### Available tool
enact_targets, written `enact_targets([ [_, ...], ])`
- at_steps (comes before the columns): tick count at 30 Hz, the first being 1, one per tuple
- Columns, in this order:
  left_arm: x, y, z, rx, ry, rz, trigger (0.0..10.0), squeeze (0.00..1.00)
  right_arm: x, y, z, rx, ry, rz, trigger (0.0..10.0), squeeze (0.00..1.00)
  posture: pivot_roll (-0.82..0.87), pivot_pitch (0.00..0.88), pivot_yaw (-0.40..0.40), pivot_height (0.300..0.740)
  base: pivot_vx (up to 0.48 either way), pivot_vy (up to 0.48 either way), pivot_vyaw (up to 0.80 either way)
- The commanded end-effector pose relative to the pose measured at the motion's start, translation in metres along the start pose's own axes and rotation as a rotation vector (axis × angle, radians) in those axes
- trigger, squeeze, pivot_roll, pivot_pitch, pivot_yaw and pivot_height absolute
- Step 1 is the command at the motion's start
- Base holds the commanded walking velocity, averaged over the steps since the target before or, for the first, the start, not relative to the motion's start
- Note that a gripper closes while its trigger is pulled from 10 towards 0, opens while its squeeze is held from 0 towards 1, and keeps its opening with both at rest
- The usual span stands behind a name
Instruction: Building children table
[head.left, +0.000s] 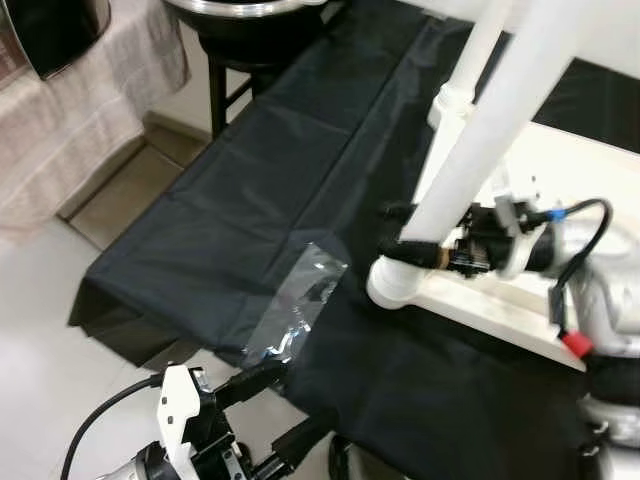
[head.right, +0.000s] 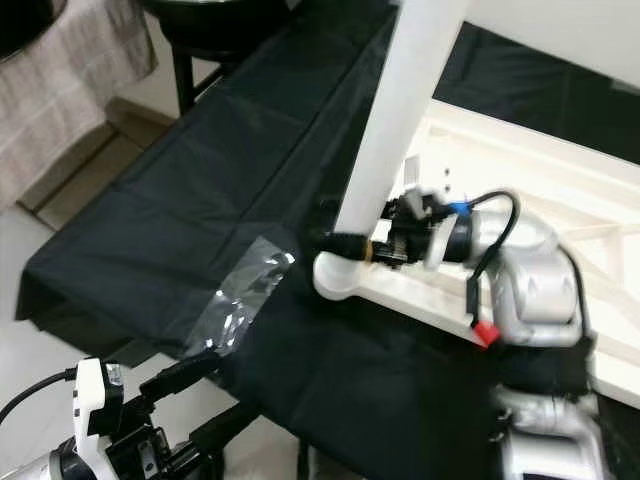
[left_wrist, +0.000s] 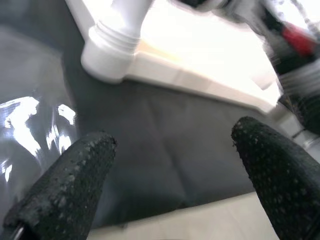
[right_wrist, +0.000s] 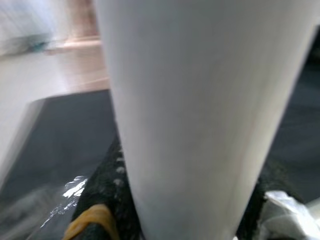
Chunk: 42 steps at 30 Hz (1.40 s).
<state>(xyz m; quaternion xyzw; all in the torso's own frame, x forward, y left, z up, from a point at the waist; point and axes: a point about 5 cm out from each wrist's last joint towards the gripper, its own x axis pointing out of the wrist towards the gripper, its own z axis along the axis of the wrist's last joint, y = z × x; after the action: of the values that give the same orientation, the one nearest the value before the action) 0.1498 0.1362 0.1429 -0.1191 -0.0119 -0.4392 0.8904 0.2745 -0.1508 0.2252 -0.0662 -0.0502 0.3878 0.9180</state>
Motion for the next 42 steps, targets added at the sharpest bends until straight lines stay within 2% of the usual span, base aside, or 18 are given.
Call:
enact_targets([
  [1, -0.003, 0.001, -0.006, -0.029, 0.016, 0.000, 10.0, 0.00, -0.040, 0.040, -0.089, 0.188, 0.553, -0.349, 0.0, 0.00, 0.05, 0.280, -0.076, 0.740, 0.000, 0.000, 0.00],
  [2, -0.003, 0.001, -0.006, -0.029, 0.016, 0.000, 10.0, 0.00, -0.040, 0.040, -0.089, 0.188, 0.553, -0.349, 0.0, 0.00, 0.05, 0.280, -0.076, 0.740, 0.000, 0.000, 0.00],
  [4, 0.000, 0.004, -0.007, -0.033, 0.011, -0.010, 10.0, 0.00, -0.068, 0.050, -0.085, 0.114, 0.612, -0.592, 0.0, 0.00, 0.03, 0.264, -0.058, 0.740, 0.000, 0.000, 0.00],
  [9, 0.001, 0.006, -0.009, -0.034, 0.015, -0.022, 10.0, 0.00, -0.060, 0.037, -0.079, 0.078, 0.577, -0.640, 0.0, 0.00, 0.02, 0.255, -0.060, 0.740, 0.000, 0.000, 0.00],
  [10, 0.001, 0.006, -0.008, -0.034, 0.013, -0.018, 10.0, 0.00, -0.057, 0.037, -0.077, 0.076, 0.579, -0.631, 9.6, 0.00, 0.02, 0.266, -0.060, 0.740, 0.000, 0.000, 0.00],
  [13, 0.001, 0.006, -0.007, -0.035, 0.008, -0.011, 10.0, 0.00, -0.052, 0.032, -0.072, 0.064, 0.554, -0.624, 10.0, 0.00, 0.02, 0.269, -0.060, 0.740, 0.000, 0.000, 0.00],
  [14, 0.001, 0.006, -0.007, -0.034, 0.006, -0.010, 10.0, 0.00, -0.047, 0.027, -0.064, 0.080, 0.498, -0.649, 10.0, 1.00, 0.02, 0.274, -0.061, 0.740, 0.000, 0.000, 0.00],
  [18, 0.000, 0.006, -0.006, -0.035, 0.004, -0.010, 10.0, 0.00, -0.036, 0.015, -0.046, 0.064, 0.382, -0.653, 10.0, 1.00, 0.03, 0.283, -0.055, 0.740, 0.000, 0.000, 0.00],
  [19, 0.000, 0.005, -0.006, -0.037, 0.004, -0.013, 10.0, 0.00, -0.020, 0.002, -0.023, 0.020, 0.227, -0.511, 10.0, 1.00, 0.03, 0.291, -0.051, 0.740, 0.000, 0.000, 0.00],
  [20, 0.000, 0.005, -0.006, -0.037, 0.004, -0.013, 10.0, 0.00, -0.020, 0.002, -0.023, 0.020, 0.227, -0.511, 10.0, 1.00, 0.03, 0.291, -0.051, 0.740, 0.000, 0.000, 0.00],
  [21, 0.001, 0.004, -0.005, -0.037, 0.004, -0.015, 10.0, 0.00, -0.011, -0.001, -0.010, 0.040, 0.155, -0.312, 10.0, 0.67, 0.04, 0.292, -0.050, 0.740, 0.000, 0.000, 0.00],
  [24, 0.001, 0.004, -0.005, -0.037, 0.005, -0.016, 10.0, 0.00, -0.007, -0.001, -0.001, 0.059, 0.115, -0.176, 10.0, 0.67, 0.04, 0.292, -0.050, 0.740, 0.000, 0.000, 0.00],
  [25, 0.001, 0.003, -0.005, -0.038, 0.006, -0.017, 10.0, 0.00, -0.006, -0.004, 0.010, 0.053, 0.083, -0.016, 10.0, 0.00, 0.05, 0.301, -0.046, 0.740, 0.000, 0.000, 0.00],
  [26, 0.000, 0.001, -0.004, -0.038, 0.007, -0.018, 10.0, 0.00, -0.009, -0.017, 0.026, -0.027, 0.094, 0.167, 10.0, 0.00, 0.06, 0.306, -0.046, 0.740, 0.000, 0.000, 0.00],
  [36, -0.001, -0.002, -0.003, -0.038, 0.010, -0.013, 10.0, 0.00, 0.004, -0.046, 0.048, -0.112, 0.086, 0.460, 9.9, 0.00, 0.09, 0.312, -0.043, 0.740, 0.000, 0.000, 0.00],
  [37, -0.002, -0.002, -0.003, -0.037, 0.011, -0.012, 10.0, 0.00, 0.008, -0.051, 0.050, -0.118, 0.076, 0.471, 8.4, 0.00, 0.09, 0.312, -0.043, 0.740, 0.000, 0.000, 0.00],
  [38, -0.002, -0.002, -0.003, -0.036, 0.012, -0.011, 10.0, 0.00, 0.013, -0.056, 0.053, -0.131, 0.063, 0.481, 0.0, 0.00, 0.09, 0.314, -0.044, 0.740, 0.000, 0.000, 0.00],
  [42, -0.002, -0.004, -0.003, -0.033, 0.013, -0.007, 10.0, 0.00, 0.017, -0.064, 0.060, -0.119, 0.035, 0.547, 0.0, 0.00, 0.10, 0.317, -0.050, 0.740, 0.000, 0.000, 0.00],
])
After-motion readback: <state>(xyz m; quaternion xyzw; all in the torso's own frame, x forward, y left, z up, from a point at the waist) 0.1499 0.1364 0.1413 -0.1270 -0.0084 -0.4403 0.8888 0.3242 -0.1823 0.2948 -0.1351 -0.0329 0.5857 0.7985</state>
